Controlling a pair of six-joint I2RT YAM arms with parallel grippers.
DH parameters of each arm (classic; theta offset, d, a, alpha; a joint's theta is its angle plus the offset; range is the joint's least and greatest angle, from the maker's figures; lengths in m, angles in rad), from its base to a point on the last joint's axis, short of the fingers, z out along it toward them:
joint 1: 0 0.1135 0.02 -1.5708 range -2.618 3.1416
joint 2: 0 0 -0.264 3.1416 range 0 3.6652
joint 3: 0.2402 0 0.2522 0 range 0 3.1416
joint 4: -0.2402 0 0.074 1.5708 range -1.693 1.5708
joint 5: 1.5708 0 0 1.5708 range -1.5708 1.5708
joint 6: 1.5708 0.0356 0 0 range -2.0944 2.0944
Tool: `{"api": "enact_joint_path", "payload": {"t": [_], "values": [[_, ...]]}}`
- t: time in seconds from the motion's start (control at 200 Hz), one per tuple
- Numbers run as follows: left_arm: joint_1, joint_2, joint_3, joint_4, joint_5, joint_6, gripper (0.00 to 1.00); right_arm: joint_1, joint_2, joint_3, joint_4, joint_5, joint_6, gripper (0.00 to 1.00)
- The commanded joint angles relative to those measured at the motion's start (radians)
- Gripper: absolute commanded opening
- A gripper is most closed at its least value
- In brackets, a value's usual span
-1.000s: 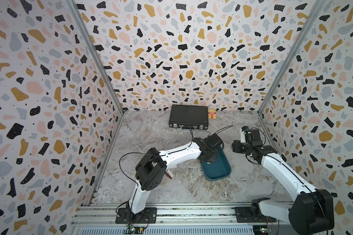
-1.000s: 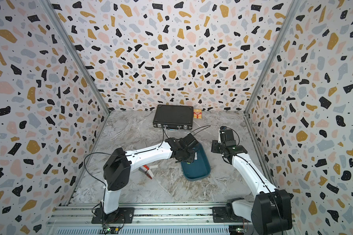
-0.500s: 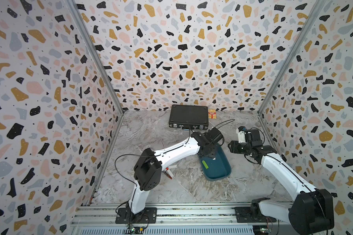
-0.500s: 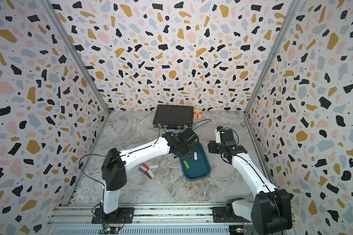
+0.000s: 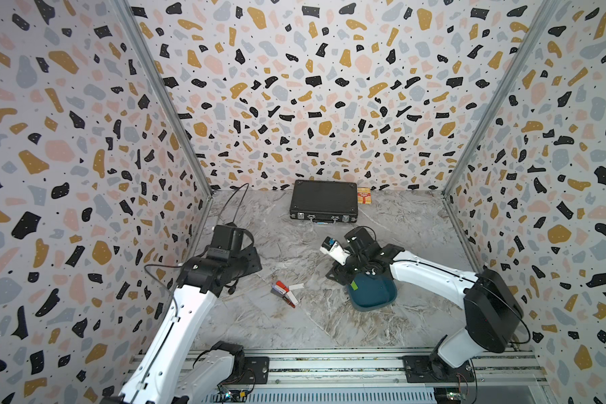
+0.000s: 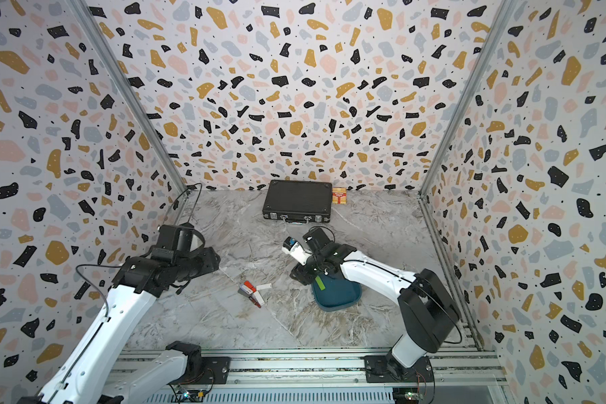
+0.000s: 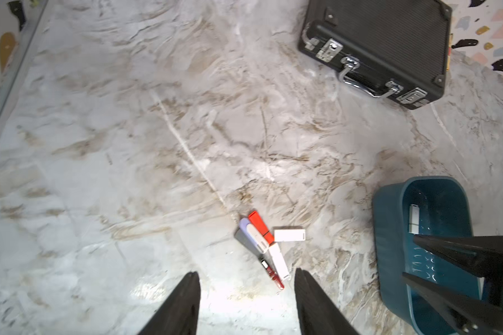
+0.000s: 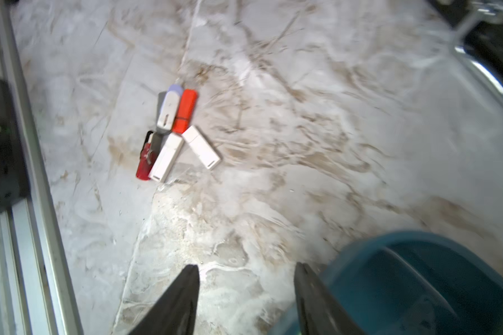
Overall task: Put the usb flash drive into the storage box
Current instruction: Place the USB flash in the storage box, then pick up the USB flash from the center of the board.
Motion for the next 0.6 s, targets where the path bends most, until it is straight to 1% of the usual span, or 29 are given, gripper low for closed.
{"api": "enact_joint_path", "payload": {"t": [0.0, 0.085, 0.14, 0.215, 0.425, 0.596], "values": [[0.061, -0.044, -0.037, -0.075, 0.031, 0.086, 0.56, 0.069, 0.08, 0.083, -0.027, 0.022, -0.231, 0.62], [0.063, -0.094, -0.076, -0.053, 0.004, 0.07, 0.56, 0.123, 0.166, 0.145, -0.065, 0.074, -0.345, 0.63], [0.063, -0.109, -0.094, -0.034, 0.016, 0.068, 0.56, 0.142, 0.211, 0.183, -0.083, 0.092, -0.391, 0.64], [0.065, -0.112, -0.1, -0.03, 0.005, 0.065, 0.56, 0.152, 0.266, 0.225, -0.099, 0.099, -0.432, 0.64], [0.065, -0.136, -0.124, -0.004, 0.015, 0.062, 0.56, 0.165, 0.39, 0.368, -0.173, 0.13, -0.491, 0.63], [0.065, -0.141, -0.133, 0.004, 0.02, 0.061, 0.56, 0.167, 0.441, 0.416, -0.187, 0.117, -0.509, 0.63]]}}
